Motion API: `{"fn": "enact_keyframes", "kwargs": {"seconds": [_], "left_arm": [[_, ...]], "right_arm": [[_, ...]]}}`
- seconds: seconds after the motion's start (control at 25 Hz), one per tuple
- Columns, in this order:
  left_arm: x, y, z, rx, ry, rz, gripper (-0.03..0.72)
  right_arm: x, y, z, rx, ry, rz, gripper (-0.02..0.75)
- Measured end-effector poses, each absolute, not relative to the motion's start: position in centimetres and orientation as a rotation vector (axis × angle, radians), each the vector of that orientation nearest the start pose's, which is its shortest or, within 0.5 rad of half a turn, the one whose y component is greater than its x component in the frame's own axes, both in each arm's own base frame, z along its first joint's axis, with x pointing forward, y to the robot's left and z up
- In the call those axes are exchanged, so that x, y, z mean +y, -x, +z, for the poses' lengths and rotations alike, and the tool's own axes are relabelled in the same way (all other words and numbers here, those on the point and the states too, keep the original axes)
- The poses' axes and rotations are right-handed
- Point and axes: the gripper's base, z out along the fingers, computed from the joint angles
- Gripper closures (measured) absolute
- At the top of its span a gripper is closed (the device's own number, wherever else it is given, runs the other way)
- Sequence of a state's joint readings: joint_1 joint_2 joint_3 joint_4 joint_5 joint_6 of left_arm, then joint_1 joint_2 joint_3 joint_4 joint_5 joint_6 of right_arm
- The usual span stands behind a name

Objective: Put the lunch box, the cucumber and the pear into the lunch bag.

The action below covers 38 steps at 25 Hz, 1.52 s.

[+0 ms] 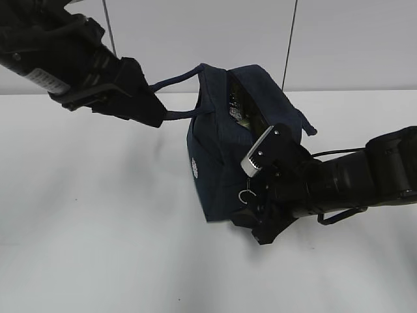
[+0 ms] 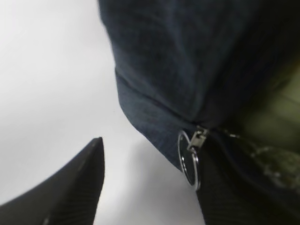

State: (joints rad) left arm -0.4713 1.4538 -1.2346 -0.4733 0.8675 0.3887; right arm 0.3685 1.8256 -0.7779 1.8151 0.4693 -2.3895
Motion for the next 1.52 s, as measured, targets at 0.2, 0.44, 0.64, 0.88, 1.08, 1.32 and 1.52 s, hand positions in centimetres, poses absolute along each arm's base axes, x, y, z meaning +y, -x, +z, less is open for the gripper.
{"fn": "enact_keyframes", "kwargs": {"seconds": [0.2, 0.44, 0.64, 0.88, 1.08, 1.32, 1.52], "left_arm": [[-16.8, -25.9, 32.8, 2.399, -0.818, -0.609, 0.254], [-16.8, -25.9, 32.8, 2.401, -0.82, -0.61, 0.254], [-16.8, -25.9, 32.7, 2.404, -0.822, -0.611, 0.254], [-16.7, -25.8, 32.7, 2.408, -0.825, -0.612, 0.254], [-16.7, -25.8, 32.7, 2.409, -0.825, -0.612, 0.254], [-16.7, -25.8, 32.7, 2.409, -0.825, -0.612, 0.254], [-16.7, -25.7, 32.9, 2.403, -0.826, -0.611, 0.254]], "right_arm": [[15.3, -29.1, 13.3, 2.014, 1.216, 0.435, 0.452], [15.1, -29.2, 13.2, 2.031, 1.212, 0.4, 0.65], [14.9, -29.3, 13.1, 2.052, 1.209, 0.361, 0.728], [14.8, -29.3, 13.0, 2.057, 1.206, 0.356, 0.748], [14.7, -29.3, 13.5, 2.085, 1.153, 0.357, 0.754], [14.5, -28.7, 14.8, 2.133, 1.133, 0.384, 0.754], [14.3, -27.8, 15.6, 2.179, 1.161, 0.422, 0.754]]}}
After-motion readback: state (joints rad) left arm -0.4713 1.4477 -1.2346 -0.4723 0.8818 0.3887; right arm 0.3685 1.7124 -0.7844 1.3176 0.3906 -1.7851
